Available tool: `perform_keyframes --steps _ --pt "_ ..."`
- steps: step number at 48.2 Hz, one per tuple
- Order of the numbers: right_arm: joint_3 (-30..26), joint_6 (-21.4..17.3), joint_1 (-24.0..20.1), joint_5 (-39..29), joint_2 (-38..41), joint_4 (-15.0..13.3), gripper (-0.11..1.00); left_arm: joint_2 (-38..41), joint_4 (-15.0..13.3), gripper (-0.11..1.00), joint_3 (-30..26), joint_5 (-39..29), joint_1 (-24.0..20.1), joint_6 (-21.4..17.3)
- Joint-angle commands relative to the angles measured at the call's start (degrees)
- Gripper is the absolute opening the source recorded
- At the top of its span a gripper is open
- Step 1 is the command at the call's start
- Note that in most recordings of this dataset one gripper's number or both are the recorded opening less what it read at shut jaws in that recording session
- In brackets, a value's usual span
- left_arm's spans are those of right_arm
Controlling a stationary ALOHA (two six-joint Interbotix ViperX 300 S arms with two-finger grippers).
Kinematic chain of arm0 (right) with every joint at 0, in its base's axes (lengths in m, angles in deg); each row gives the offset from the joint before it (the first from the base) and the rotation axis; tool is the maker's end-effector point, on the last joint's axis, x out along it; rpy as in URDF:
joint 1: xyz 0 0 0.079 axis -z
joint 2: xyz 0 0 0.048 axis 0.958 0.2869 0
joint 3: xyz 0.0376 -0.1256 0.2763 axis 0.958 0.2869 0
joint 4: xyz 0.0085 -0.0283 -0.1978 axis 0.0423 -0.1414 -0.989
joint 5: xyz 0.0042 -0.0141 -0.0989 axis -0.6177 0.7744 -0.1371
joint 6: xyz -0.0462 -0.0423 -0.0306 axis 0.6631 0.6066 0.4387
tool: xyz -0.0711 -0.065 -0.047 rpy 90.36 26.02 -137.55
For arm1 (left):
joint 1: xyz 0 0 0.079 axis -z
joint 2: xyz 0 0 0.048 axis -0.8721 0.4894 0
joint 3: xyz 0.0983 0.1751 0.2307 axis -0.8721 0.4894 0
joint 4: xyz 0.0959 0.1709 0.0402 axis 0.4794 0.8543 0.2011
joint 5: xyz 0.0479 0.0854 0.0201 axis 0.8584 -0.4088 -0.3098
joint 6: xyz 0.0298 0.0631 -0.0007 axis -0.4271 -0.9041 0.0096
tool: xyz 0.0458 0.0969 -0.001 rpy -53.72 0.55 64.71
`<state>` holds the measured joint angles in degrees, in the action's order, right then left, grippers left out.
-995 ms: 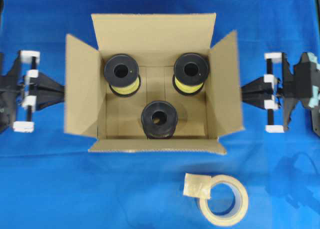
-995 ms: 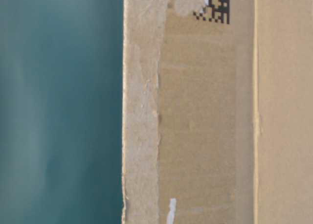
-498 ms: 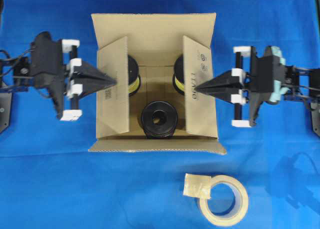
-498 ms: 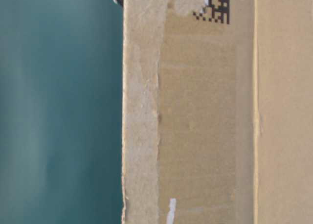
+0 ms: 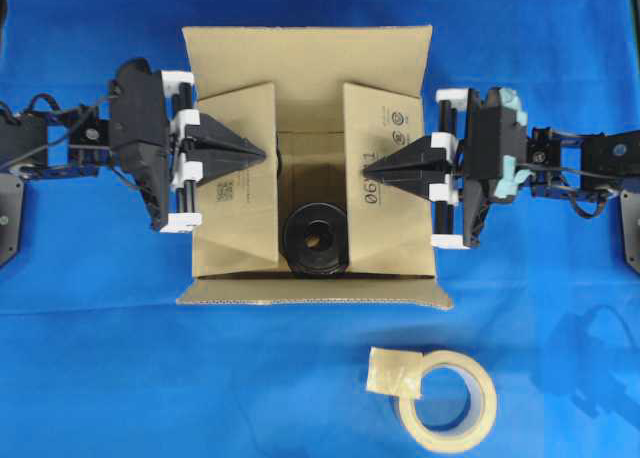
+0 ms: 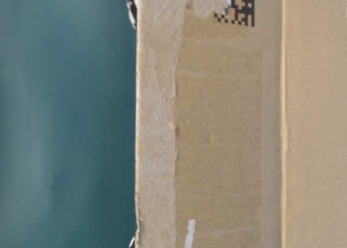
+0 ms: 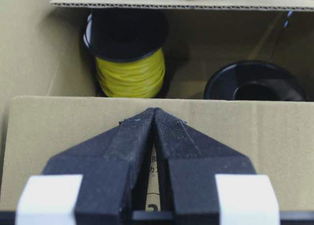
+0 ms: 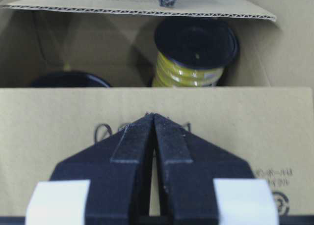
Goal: Close the cardboard box.
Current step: 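Push the left and right side flaps inward with both grippers, then press the left gripper down on the folded side flaps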
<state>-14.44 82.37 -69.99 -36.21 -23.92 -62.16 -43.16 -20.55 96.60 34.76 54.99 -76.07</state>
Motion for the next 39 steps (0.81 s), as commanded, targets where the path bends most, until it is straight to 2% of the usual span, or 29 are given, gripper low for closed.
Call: perform_keyframes --steps 1,13,25,39 --pt "-1.1 -0.2 0.4 0.8 0.9 0.4 0.00 1.4 0.0 0.00 -1.2 1.5 -0.2 0.2" --pt "-1.3 -0.5 0.4 1.8 4.7 0.7 0.00 6.8 -0.2 0.00 -1.4 5.2 -0.2 0.8" --pt "-1.4 -0.6 0.4 2.1 4.9 0.8 0.00 8.4 -0.2 0.00 -3.2 5.4 -0.4 0.8" --pt "-1.4 -0.8 0.4 2.4 4.9 0.8 0.00 11.7 -0.2 0.00 -9.3 5.1 -3.5 -0.3"
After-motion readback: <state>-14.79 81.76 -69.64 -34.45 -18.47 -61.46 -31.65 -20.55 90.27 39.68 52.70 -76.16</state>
